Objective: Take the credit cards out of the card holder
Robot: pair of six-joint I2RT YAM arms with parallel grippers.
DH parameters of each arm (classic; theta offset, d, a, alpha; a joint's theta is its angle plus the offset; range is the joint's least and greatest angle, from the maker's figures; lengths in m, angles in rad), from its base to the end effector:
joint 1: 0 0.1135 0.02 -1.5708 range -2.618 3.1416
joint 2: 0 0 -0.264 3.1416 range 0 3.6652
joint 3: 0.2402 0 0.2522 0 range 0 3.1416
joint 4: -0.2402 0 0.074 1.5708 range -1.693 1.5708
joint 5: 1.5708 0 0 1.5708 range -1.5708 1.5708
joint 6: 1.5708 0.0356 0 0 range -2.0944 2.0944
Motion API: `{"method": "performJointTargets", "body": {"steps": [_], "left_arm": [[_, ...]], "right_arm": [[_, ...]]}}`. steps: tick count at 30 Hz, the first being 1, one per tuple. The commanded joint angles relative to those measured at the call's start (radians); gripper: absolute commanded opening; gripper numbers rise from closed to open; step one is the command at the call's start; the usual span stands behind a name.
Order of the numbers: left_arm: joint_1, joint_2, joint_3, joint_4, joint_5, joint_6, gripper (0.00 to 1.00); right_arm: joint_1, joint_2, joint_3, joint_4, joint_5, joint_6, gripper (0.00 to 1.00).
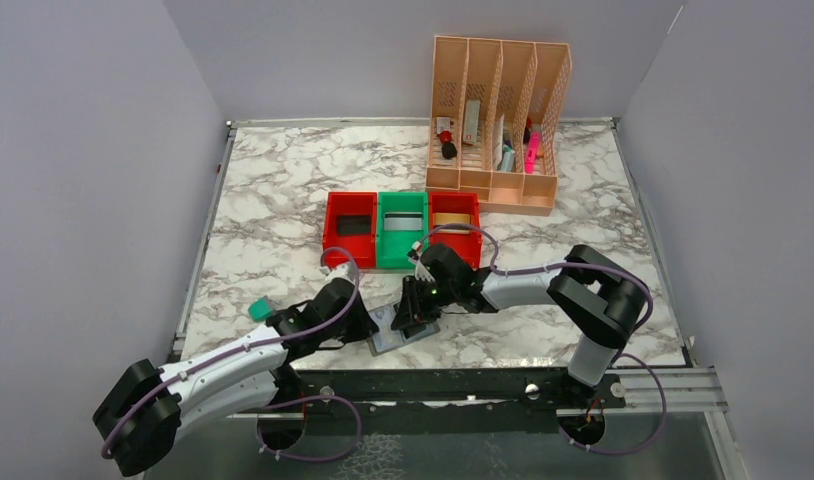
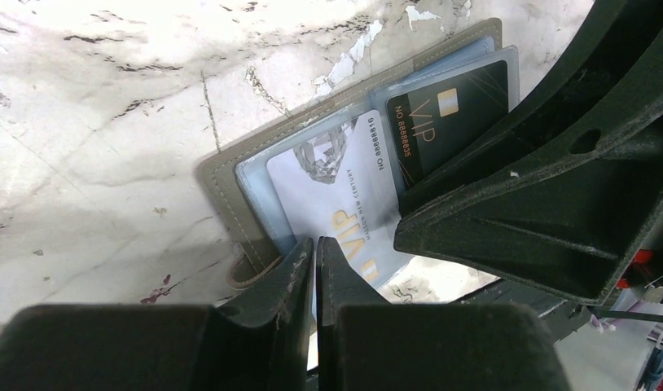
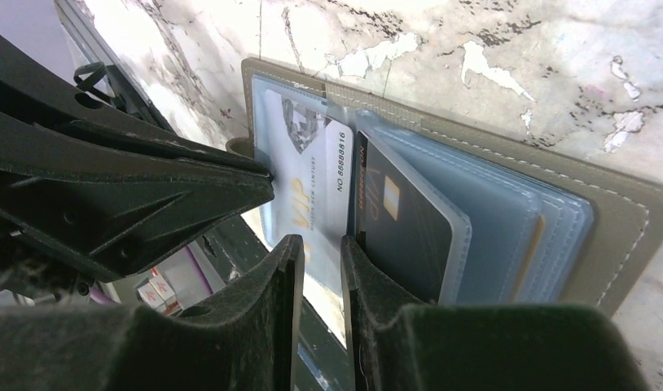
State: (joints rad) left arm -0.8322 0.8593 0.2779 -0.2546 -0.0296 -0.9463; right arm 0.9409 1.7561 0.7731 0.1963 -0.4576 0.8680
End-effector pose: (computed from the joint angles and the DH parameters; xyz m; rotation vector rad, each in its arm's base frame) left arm 0.1077 -0.1167 0.1478 -0.1604 2.5529 -0.7407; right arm 0.1812 0.2753 0.1274 -0.3603 2.7045 1.2736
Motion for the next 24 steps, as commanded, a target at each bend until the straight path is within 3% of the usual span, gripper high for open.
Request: {"method": "performJointTargets", "body": {"steps": [1,9,17,24], "left_arm": [[0.001,-0.014,-0.041,-0.066,-0.024,-0.003,0.1],[0.0,-0.048,-0.058,-0.064,-0.028,-0.02,0.09],[0.0,-0.034,-0.062,-0.058,-0.02,-0.02,0.07],[0.0,-0.052,-0.077,-0.051,-0.015,-0.03,0.04]], "right_arm": [[0.006,-0.032,-0.011,0.039,-0.028,0.026,0.28],[0.007,-0.023,0.044,-0.169,0.125,-0.049,0.38],[0.007,0.006,0.018,-0.102,0.043,-0.033,0.34],[0.007,0.012,-0.003,0.063,-0.083,0.05,0.3]]}}
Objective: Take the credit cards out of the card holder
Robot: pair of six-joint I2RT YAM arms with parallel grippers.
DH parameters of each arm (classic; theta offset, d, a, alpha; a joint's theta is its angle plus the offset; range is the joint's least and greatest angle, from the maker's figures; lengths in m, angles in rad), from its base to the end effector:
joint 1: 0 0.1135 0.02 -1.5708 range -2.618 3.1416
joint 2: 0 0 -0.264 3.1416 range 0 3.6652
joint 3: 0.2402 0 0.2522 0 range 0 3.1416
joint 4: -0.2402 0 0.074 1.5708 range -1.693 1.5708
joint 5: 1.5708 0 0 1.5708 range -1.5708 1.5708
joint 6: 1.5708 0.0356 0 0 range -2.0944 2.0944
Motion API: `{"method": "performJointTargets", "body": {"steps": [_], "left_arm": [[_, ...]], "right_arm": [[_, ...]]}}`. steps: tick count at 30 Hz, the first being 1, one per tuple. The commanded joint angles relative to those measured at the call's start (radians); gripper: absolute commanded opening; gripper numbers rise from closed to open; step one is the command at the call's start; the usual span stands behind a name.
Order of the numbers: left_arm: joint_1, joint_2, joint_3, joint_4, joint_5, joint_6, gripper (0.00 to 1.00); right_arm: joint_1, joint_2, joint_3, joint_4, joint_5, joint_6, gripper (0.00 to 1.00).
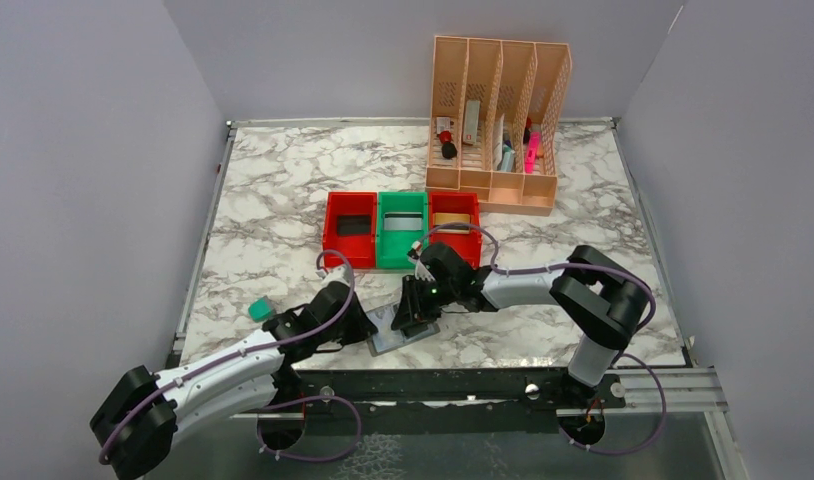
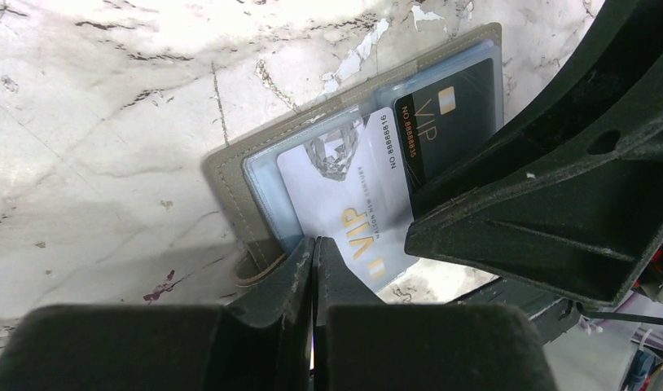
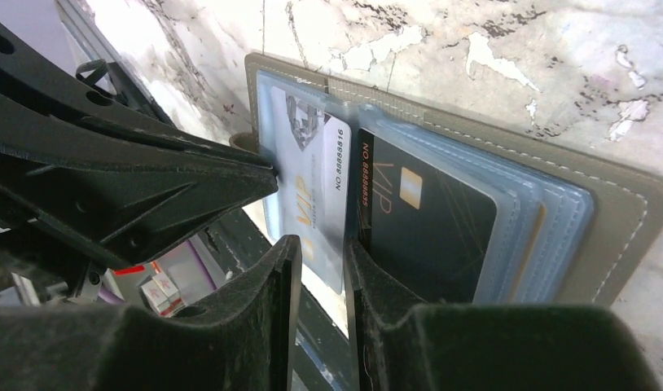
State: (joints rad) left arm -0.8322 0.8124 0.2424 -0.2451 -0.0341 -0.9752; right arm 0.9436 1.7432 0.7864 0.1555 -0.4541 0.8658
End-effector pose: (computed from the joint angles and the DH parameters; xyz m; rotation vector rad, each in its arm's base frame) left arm 0.1034 -0.1117 0.1437 -0.1988 2.5348 -0.7660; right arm 0.1806 0.2757 0.1318 -0.3614 2.7185 1.2591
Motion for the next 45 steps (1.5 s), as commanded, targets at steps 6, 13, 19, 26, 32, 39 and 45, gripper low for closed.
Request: {"method": "performJointTargets", "body": {"steps": [6,13,19,26,32,39,45], "left_arm": [[-0.001,-0.051,-0.057,-0.062,-0.008,-0.014,0.03],[-0.001,-0.071,-0.066,-0.06,-0.007,-0.023,0.02],[0.0,-0.071,-0.068,-0.057,-0.005,-0.024,0.02],[0.0,-0.073,-0.07,-0.056,-0.009,-0.029,0.02],[0.0,-0.068,-0.064,-0.056,-0.009,-0.028,0.01],[0.0,-0.067,-0.061,-0.057,-0.007,-0.022,0.01],[0.0,-0.064,-0.06,-0.064,-0.011,-0.015,0.01]], "right_arm": [[0.004,0.012,-0.005,0.104,-0.061,0.064,0.25],[0.004,-0.006,-0.012,0.123,-0.069,0.073,0.22],[0.006,0.045,0.011,-0.026,0.093,0.059,0.32],[0.04,0.042,0.058,-0.153,0.221,-0.027,0.34],[0.043,-0.002,0.009,-0.053,0.159,-0.001,0.24],[0.036,-0.015,0.015,0.007,0.074,0.019,0.11],[-0.009,-0.052,-0.04,0.056,0.019,0.036,0.01]]}}
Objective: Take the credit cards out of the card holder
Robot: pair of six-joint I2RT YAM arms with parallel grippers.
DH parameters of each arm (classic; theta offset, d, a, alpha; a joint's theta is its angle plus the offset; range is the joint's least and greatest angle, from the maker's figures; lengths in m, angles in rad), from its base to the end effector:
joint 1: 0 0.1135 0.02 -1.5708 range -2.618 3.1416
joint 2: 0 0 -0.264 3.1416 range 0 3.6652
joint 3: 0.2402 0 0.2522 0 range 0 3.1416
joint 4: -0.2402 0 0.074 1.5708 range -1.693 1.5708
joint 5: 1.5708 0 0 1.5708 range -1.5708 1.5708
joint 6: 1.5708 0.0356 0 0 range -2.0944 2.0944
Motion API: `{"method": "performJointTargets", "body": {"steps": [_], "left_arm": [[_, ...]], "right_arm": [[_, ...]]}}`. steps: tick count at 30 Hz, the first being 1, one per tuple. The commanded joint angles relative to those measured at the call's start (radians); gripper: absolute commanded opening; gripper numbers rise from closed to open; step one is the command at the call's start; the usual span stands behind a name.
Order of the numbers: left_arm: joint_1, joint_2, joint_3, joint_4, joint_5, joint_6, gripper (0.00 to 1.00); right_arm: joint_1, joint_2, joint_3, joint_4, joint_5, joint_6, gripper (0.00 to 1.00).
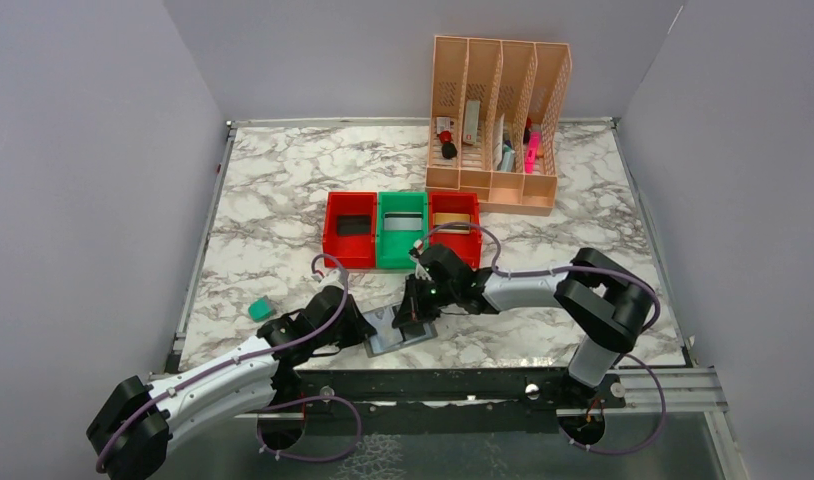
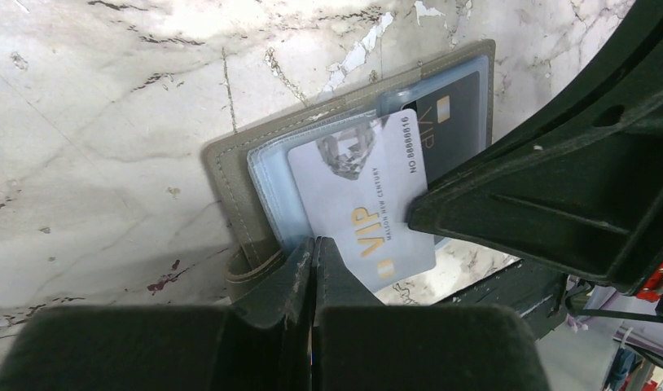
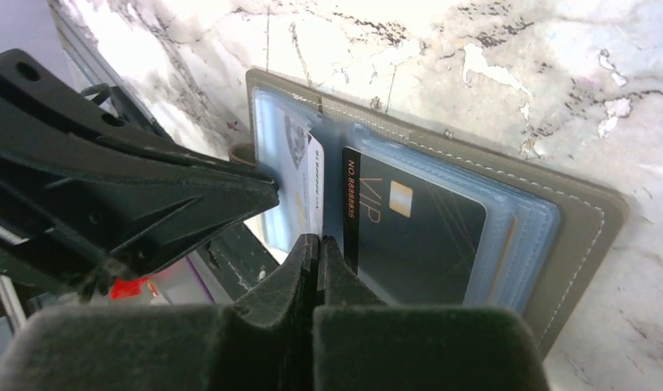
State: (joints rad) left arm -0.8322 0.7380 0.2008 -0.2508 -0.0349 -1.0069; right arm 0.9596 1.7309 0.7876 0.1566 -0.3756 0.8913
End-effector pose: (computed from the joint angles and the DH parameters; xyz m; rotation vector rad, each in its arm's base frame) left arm 0.0973 -0.1050 0.1396 -0.2383 2.5130 -0.8018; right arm 0.1787 0.2778 0.1352 -0.3045 2.6939 1.2017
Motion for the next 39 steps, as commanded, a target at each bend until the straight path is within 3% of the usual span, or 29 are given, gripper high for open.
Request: {"method": "performJointTargets", "body": {"steps": [1,6,15,39], "left_arm": [[0.001,0.011,-0.017,-0.058,-0.012,0.017,0.01],[0.0,0.02,-0.008,-0.057,-0.017,0.018,0.01],[0.0,0.057,0.007,-0.024,0.007,0.044,0.01],[-0.001,0.057,0.001,-0.018,0.009,0.049,0.01]], "right_arm": [[-0.033,-0.042,-0.052,0.066,-0.074,0.015,0.01],[-0.051,-0.03,-0.071,0.105,-0.137,0.013,0.01],[-0.051,0.034,-0.096,0.266,-0.225,0.075,0.18],[-0.051,0.061,-0.087,0.263,-0.157,0.099,0.23]]}}
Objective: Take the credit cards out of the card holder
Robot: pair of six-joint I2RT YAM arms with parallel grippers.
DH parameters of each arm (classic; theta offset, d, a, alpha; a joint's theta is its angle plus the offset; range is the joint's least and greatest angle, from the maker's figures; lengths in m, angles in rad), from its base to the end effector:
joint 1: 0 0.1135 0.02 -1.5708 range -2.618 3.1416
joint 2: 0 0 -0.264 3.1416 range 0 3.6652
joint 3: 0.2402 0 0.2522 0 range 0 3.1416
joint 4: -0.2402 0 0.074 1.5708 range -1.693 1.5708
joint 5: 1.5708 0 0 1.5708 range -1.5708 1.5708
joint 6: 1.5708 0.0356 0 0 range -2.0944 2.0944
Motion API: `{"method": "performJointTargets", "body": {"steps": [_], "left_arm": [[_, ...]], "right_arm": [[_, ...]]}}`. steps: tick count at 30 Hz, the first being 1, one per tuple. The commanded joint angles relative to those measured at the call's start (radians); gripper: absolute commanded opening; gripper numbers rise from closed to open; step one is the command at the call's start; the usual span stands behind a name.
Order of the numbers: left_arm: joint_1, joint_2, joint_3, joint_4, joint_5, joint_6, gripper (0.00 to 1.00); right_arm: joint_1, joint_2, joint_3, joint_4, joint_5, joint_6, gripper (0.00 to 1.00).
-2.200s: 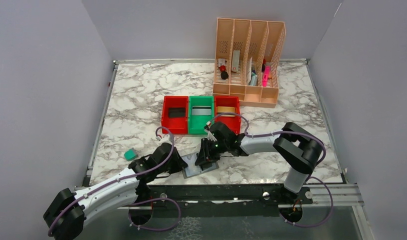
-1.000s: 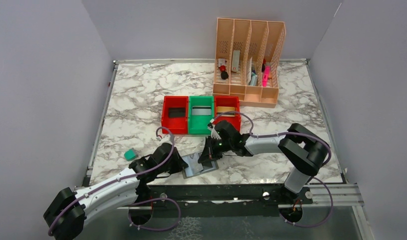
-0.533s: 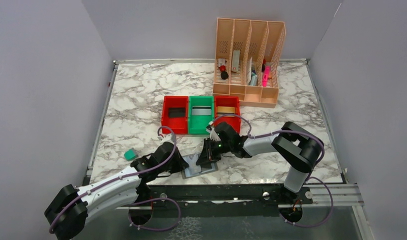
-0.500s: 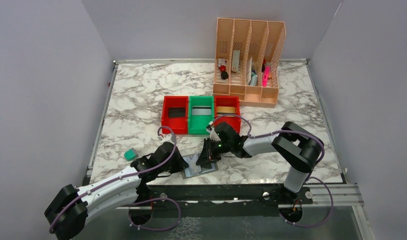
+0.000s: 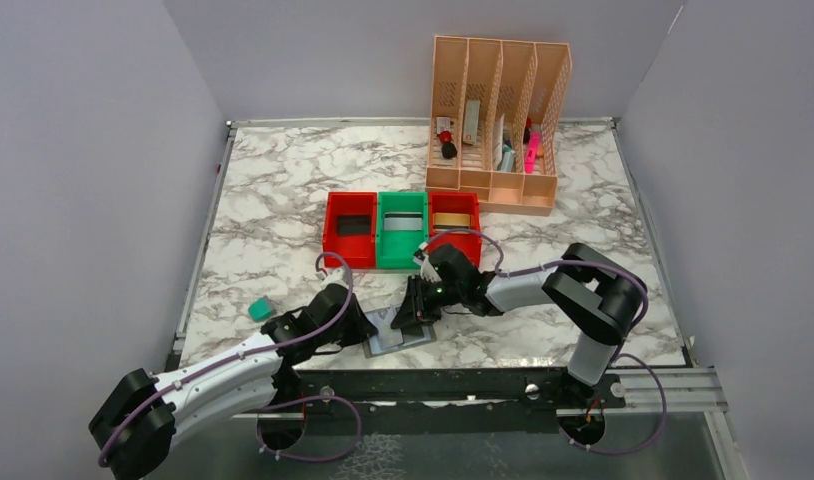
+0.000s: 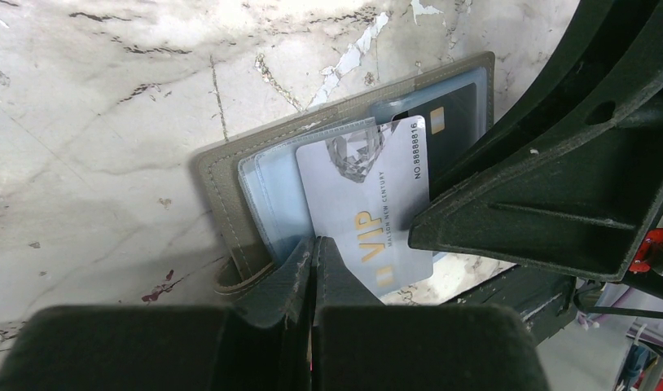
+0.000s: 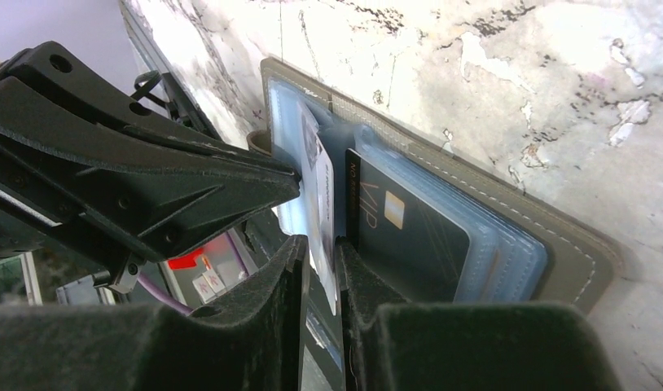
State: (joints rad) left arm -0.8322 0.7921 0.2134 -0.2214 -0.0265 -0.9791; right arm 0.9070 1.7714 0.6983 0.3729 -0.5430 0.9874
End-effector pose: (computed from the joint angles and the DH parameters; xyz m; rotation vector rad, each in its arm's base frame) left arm 0.1009 -0.1094 0.1391 -0.1995 2.5260 -0.7880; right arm 0.1840 0.2651 0.1183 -0.2387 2.6886 1.4457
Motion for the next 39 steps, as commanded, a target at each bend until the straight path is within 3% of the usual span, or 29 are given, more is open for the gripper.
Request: {"method": "performJointTargets", "body": {"steps": [1,11,17,24,32,39], "left_arm": [[0.0,0.003,-0.011,-0.048,-0.001,0.02,0.01],[0.001,0.008,-0.008,-0.048,-0.004,0.019,0.0],[0.0,0.005,-0.008,-0.047,-0.004,0.018,0.0],[0.0,0.0,-0.003,-0.055,-0.009,0.023,0.0],[-0.001,-0.01,0.018,-0.064,-0.032,0.023,0.0],[0.0,-0.018,0.068,-0.069,-0.057,0.028,0.05]], "right_arm": [[0.001,0.024,0.004,0.047,0.005,0.001,0.23],[0.002,0.031,0.002,0.063,0.009,-0.003,0.2],[0.002,-0.003,-0.009,0.016,0.043,-0.034,0.01],[-0.007,-0.093,-0.01,-0.121,0.111,-0.112,0.01],[-0.071,-0.184,-0.066,-0.066,-0.015,-0.097,0.01],[-0.085,-0.294,-0.062,-0.133,0.055,-0.158,0.01]]}}
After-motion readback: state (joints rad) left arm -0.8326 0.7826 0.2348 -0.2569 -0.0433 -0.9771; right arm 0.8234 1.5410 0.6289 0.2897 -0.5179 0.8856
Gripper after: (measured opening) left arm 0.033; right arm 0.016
